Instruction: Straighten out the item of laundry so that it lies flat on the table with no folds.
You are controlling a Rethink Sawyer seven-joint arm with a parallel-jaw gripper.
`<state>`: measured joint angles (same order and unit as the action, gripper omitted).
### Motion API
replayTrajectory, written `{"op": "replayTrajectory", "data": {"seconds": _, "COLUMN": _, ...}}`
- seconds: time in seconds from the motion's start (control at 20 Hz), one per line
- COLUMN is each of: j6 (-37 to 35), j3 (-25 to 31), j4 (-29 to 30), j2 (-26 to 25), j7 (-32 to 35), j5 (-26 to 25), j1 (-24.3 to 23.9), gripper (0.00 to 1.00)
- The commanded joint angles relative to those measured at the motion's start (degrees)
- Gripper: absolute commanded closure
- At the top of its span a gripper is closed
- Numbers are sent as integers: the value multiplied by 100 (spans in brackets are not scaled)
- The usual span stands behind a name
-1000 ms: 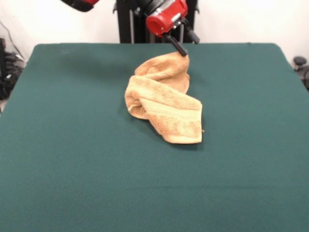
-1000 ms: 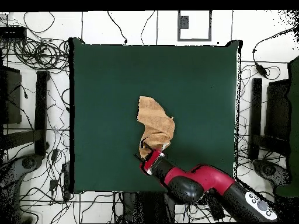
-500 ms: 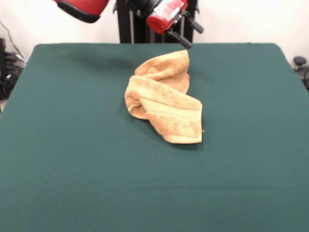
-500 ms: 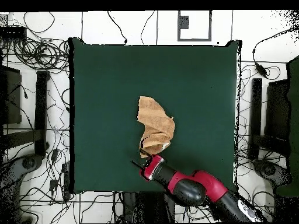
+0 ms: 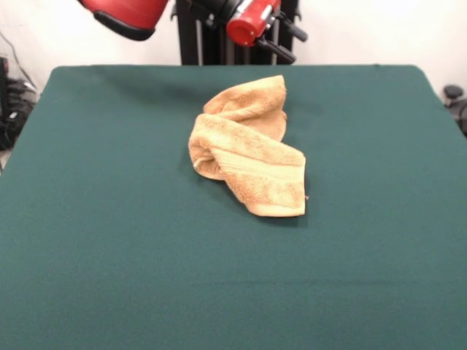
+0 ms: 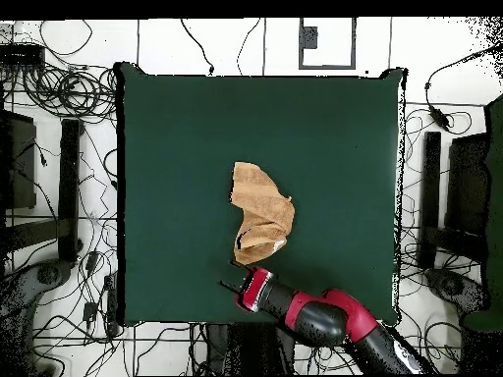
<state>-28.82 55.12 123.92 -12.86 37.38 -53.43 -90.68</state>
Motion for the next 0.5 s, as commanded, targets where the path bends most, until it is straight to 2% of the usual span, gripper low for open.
{"op": "replayTrajectory", "data": {"seconds": 0.05, "j6": -639, "j3": 189, "j4": -1247, "j2": -709, "j7": -1887, "j5": 261, "j1": 195, "gripper": 0}}
{"op": "replayTrajectory", "data": {"seconds": 0.3, "j6": -528, "j3": 344, "j4": -1248, "j2": -554, "j7": -1865, "j5": 238, "j1": 267, "gripper": 0}}
{"op": "replayTrajectory", "data": {"seconds": 0.5, "j6": -477, "j3": 412, "j4": -1211, "j2": -69, "j7": -1542, "j5": 123, "j1": 405, "gripper": 0}}
